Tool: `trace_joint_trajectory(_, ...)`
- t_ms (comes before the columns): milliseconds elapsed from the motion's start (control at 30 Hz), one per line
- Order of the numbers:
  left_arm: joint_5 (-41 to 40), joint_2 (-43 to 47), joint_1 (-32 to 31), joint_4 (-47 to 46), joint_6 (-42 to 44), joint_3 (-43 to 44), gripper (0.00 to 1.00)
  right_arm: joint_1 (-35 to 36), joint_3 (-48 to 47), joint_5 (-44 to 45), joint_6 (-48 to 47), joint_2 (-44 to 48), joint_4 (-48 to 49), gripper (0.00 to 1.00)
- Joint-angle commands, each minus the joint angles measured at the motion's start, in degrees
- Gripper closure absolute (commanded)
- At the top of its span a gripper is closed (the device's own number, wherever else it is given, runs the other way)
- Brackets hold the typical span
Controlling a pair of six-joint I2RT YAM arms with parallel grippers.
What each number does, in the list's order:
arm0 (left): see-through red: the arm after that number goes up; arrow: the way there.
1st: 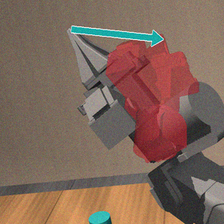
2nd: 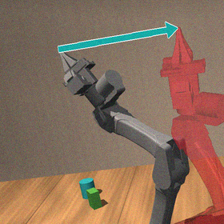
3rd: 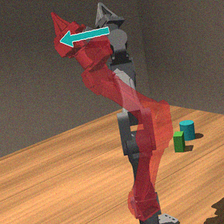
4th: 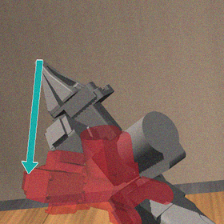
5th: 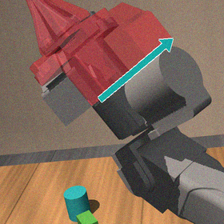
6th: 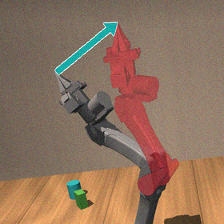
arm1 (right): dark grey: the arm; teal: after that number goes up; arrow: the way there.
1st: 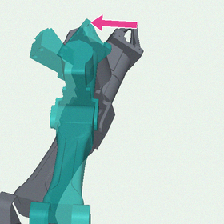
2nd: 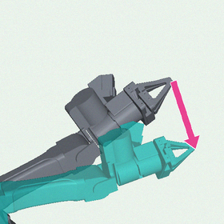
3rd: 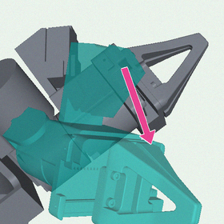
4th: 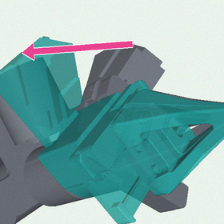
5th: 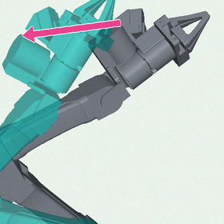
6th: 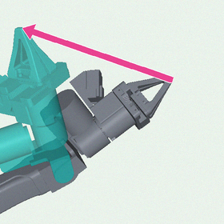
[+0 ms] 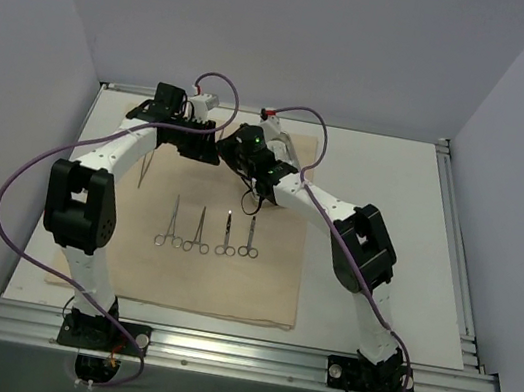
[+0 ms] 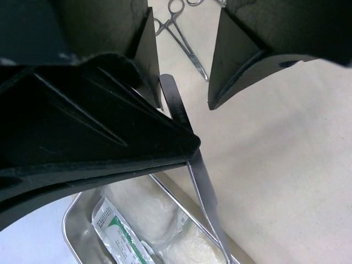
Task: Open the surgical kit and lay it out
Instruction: Place the medical item in the surgical kit.
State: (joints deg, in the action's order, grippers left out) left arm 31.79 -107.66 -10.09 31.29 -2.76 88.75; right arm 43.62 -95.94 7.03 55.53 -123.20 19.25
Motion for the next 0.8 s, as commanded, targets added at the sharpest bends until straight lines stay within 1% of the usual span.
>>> trace_joint_trajectory(0,1.34,-0.01,-0.28,-3.95,-1.1,0.99,0.53,0.42,0.05,-0.7,0.72,4.02,2.82,1.0)
trace_joint_trajectory(167,1.26,0.08,-0.28,-4.74,-1.28,1.07,0.61,0.51,0.23,-1.31,1.07,3.49,2.82,1.0)
trace_joint_trajectory(233,1.26,0.17,-0.28,-4.92,-1.19,1.16,0.66,0.5,0.23,-1.58,0.9,3.4,2.82,1.0)
trace_joint_trajectory(267,1.43,0.25,-0.28,-5.1,-1.19,1.16,0.74,0.51,0.23,-1.66,0.9,3.23,2.9,1.0)
trace_joint_trajectory(367,1.61,-0.01,-0.28,-5.36,-1.37,1.07,0.88,0.51,0.14,-2.45,0.9,2.79,3.08,1.0)
trace_joint_trajectory(400,1.61,-0.1,-0.28,-5.36,-1.37,0.9,0.97,0.51,0.14,-2.8,0.64,2.79,3.17,1.0)
trace_joint_trajectory(533,2.66,-0.45,-0.2,-5.27,-1.37,0.28,0.98,0.24,0.4,-4.38,-2.61,3.14,4.65,1.0)
trace_joint_trajectory(567,3.1,-0.36,-0.11,-5.36,-1.37,0.11,0.98,-0.02,0.32,-5.52,-3.92,3.4,5.27,0.98)
trace_joint_trajectory(600,3.36,-0.19,-0.11,-5.36,-1.28,-0.15,0.98,-0.28,0.14,-8.32,-5.41,3.49,5.45,0.93)
trace_joint_trajectory(633,3.97,-0.01,0.07,-5.45,-1.19,-0.33,0.98,-0.63,0.23,-9.48,-8.48,3.84,5.45,0.83)
trace_joint_trajectory(700,6.0,0.86,0.42,-5.62,-0.58,-0.68,0.98,-2.12,1.63,-12.37,-11.74,6.03,6.76,0.75)
trace_joint_trajectory(733,7.39,1.65,0.77,-5.62,0.12,-0.86,0.98,-2.91,4.59,-13.69,-14.54,8.56,7.81,0.69)
trace_joint_trajectory(767,8.19,2.01,0.94,-5.62,0.13,-1.03,0.98,-3.97,6.71,-15.53,-15.7,9.98,9.48,0.66)
